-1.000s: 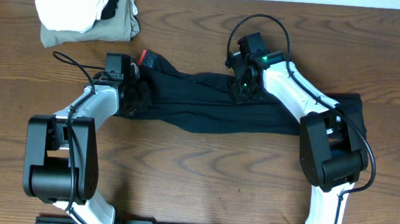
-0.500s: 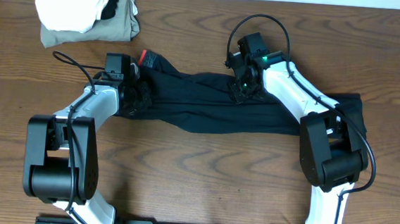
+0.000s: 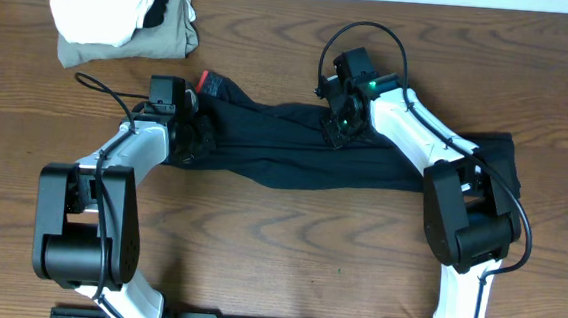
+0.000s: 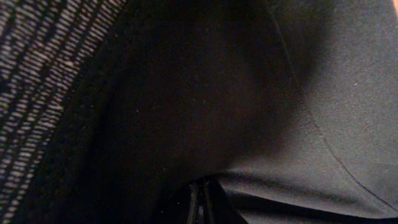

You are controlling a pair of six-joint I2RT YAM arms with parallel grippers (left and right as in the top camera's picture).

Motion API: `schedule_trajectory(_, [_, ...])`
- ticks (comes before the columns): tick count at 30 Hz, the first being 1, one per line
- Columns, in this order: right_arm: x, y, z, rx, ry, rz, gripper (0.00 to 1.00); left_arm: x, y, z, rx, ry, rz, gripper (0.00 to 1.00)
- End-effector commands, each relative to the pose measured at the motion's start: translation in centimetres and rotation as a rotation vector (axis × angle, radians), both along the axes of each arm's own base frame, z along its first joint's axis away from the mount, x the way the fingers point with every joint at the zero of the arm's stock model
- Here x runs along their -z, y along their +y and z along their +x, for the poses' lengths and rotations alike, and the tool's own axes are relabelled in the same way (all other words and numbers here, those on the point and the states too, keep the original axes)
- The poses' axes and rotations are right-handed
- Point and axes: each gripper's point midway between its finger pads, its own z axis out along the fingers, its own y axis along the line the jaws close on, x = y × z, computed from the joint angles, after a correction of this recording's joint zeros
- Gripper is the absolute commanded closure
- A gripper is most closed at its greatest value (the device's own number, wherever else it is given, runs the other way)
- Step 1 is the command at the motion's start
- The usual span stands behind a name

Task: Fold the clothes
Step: 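Pinch the leggings' upper edge with the right gripper while left holds waistband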

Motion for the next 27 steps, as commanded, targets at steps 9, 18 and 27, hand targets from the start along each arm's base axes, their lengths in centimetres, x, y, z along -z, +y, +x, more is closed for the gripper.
schedule_trajectory(9, [1.84, 0.2, -0.86, -0.027, 0.041, -0.015, 0.6, 0.62, 1.33, -0.34, -0.038, 0.025, 0.045, 0.93])
schedule_trajectory(18, [1.96, -0.37, -0.31, -0.013, 0.016, -0.05, 0.85, 0.62, 1.33, -0.34, -0.039, 0.025, 0.044, 0.93])
schedule_trajectory(27, [1.75, -0.42, -0.01, -0.01, 0.007, -0.052, 0.99, 0.62, 1.33, -0.34, -0.038, 0.024, 0.044, 0.92])
